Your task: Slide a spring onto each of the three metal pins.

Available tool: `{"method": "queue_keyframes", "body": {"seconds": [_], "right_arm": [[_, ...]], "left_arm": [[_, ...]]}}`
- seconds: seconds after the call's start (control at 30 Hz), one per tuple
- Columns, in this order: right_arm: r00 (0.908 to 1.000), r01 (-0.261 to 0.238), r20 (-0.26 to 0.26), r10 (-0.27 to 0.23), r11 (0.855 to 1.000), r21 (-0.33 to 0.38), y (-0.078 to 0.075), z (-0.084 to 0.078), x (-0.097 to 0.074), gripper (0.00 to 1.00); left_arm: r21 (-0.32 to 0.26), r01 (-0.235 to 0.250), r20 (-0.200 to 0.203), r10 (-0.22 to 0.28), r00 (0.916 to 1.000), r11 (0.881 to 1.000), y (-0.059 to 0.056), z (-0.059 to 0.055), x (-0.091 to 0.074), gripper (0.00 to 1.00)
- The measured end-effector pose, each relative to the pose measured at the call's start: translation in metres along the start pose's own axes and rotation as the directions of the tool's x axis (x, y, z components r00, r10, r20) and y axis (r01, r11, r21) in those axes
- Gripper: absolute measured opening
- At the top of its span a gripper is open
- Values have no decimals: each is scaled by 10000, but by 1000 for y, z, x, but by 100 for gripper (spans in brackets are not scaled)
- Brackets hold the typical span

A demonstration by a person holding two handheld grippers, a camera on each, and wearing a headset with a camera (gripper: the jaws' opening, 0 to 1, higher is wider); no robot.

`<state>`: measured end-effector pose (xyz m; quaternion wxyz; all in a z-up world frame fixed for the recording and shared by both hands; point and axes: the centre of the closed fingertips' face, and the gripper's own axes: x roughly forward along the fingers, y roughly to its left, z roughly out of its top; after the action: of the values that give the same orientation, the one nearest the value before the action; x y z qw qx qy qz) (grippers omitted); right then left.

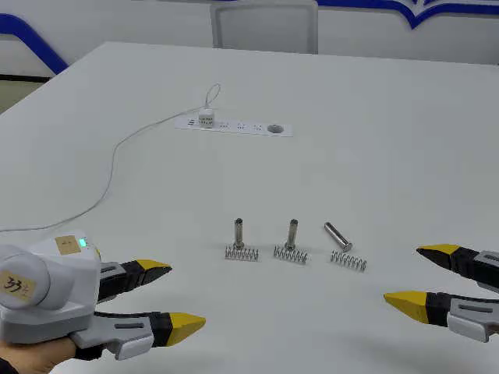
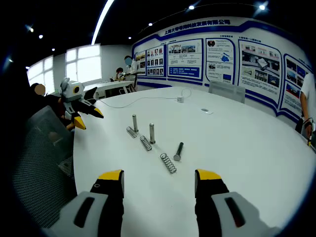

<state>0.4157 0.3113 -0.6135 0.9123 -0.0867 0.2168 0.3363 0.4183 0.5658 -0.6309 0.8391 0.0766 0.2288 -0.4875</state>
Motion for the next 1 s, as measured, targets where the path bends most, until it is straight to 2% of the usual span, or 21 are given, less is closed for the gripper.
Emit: {"method": "queue_keyframes", "body": {"seconds": [0.77, 1.0], "right_arm": [[9999, 9, -130, -7, 9998, 176, -2, -4, 1, 58], [9999, 43, -156, -40, 9998, 185, -4, 0, 1, 57]], "left_arm": [[-8, -26, -63, 26, 10000, 10000, 0, -1, 0, 57], [-25, -14, -26, 14, 10000, 10000, 0, -1, 0, 57]]}}
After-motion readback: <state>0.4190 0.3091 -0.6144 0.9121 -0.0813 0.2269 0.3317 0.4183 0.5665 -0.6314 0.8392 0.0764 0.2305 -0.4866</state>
